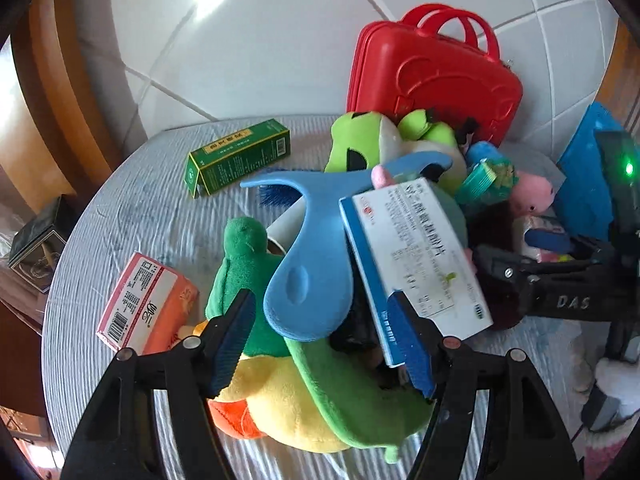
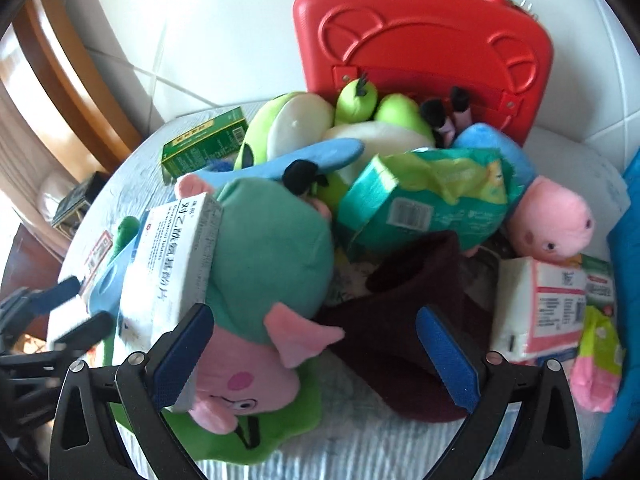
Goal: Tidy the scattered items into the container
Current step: 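Move both tools toward the pile of plush toys and boxes, then grasp the white medicine box with the left tool while the right tool grasps the green-pink plush pig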
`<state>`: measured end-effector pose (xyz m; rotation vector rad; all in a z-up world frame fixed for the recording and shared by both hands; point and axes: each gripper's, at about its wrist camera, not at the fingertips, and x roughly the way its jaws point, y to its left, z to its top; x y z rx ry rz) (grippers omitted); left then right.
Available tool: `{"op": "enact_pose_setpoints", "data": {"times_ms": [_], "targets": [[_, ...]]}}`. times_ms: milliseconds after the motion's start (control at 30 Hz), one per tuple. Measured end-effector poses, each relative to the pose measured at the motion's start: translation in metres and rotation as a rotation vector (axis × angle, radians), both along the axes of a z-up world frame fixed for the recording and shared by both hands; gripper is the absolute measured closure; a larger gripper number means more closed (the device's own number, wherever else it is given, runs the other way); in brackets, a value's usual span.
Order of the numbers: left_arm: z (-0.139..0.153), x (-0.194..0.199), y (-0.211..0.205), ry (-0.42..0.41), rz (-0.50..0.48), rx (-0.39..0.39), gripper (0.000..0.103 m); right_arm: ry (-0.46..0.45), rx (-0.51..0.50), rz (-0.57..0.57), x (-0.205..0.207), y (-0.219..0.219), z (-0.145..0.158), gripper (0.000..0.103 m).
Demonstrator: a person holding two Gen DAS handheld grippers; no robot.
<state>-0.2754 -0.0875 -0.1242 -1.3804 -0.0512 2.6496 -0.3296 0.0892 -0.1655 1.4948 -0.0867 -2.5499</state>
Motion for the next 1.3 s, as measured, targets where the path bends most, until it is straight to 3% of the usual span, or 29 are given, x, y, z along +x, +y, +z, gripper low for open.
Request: {"op": "enact_pose_setpoints", "data": {"times_ms": [67,200,300,367,400,433,600,833,967,1267,1300], "targets": [[0.005,-0.001,0.013,0.008,-0.022,-0.006,0.013,0.009,-0.002,-0.016,0.008,0.009,0.005,0.000],[-0.001,-0.018,0.038,-0.021,-0.018,0.011,0.013,0.021,-0.016,-0.053,0.026,0.030,0.014,0.000],[-0.025,-0.038,0.045,-0.089,0.028,0.045,0.013,0.024,-0.014,-0.080,0.036,0.046,0.018,0.000],[-0.045,-0.046,0.050,-0.144,0.042,0.010,0.013,0.022,-0.017,-0.094,0.041,0.055,0.017,0.000],[-0.050,-0.044,0.054,-0.130,0.031,-0.051,0.016,0.018,-0.019,-0.097,0.042,0.058,0.016,0.000],[-0.050,-0.039,0.056,-0.101,0.016,-0.095,0.030,0.011,-0.023,-0.098,0.043,0.060,0.013,0.000],[-0.036,-0.004,0.029,-0.015,0.035,-0.157,0.032,-0.049,-0.098,-0.023,0.043,0.042,-0.007,0.000],[-0.046,0.005,-0.017,-0.040,0.084,-0.080,0.032,-0.110,-0.210,0.033,0.016,-0.011,-0.022,0.000],[-0.048,0.001,-0.019,-0.031,0.084,-0.056,0.032,-0.175,-0.246,-0.004,-0.004,-0.032,-0.036,0.000],[-0.049,-0.020,-0.015,0.003,0.082,-0.044,0.032,-0.228,-0.256,-0.034,-0.035,-0.047,-0.068,0.000],[-0.049,-0.021,-0.013,0.008,0.079,-0.047,0.032,-0.224,-0.267,-0.029,-0.034,-0.046,-0.069,0.004]]}}
